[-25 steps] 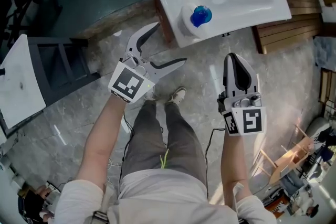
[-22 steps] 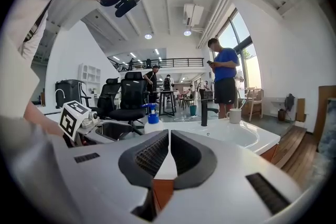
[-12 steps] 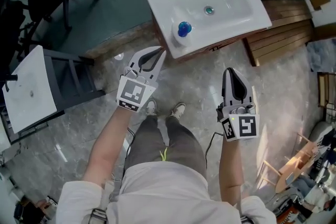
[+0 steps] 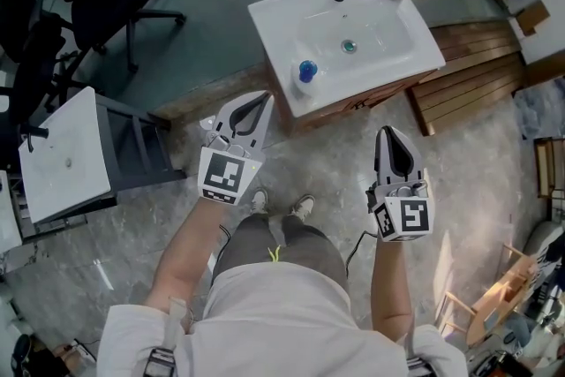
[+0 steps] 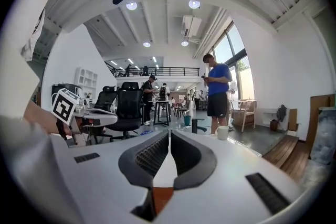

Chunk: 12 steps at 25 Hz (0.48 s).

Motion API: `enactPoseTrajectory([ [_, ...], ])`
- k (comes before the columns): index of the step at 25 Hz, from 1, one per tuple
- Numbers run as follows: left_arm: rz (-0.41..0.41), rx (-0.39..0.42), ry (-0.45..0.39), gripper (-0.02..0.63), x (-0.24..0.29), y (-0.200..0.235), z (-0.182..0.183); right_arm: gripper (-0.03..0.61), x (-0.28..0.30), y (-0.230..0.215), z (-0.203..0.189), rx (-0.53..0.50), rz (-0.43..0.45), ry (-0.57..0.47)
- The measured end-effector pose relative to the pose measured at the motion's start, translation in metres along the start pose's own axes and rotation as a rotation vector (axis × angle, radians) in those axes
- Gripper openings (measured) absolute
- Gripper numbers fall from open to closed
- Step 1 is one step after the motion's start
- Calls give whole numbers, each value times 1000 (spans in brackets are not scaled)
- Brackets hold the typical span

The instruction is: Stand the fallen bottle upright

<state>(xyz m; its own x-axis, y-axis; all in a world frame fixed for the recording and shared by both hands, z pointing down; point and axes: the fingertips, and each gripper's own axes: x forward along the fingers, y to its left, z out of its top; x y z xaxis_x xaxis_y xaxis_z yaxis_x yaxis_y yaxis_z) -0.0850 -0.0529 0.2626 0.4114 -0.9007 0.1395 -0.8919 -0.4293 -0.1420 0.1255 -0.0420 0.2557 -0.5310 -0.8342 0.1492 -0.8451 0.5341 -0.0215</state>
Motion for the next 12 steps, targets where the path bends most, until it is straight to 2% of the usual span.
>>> enactPoseTrajectory([
  [5,82,-51,-100,18,-35,14,46,40,-8,12,23,-23,43,-16],
  [12,146,-50,-135,18,-81,24,88,40,-21,21,44,-14,84,-24],
])
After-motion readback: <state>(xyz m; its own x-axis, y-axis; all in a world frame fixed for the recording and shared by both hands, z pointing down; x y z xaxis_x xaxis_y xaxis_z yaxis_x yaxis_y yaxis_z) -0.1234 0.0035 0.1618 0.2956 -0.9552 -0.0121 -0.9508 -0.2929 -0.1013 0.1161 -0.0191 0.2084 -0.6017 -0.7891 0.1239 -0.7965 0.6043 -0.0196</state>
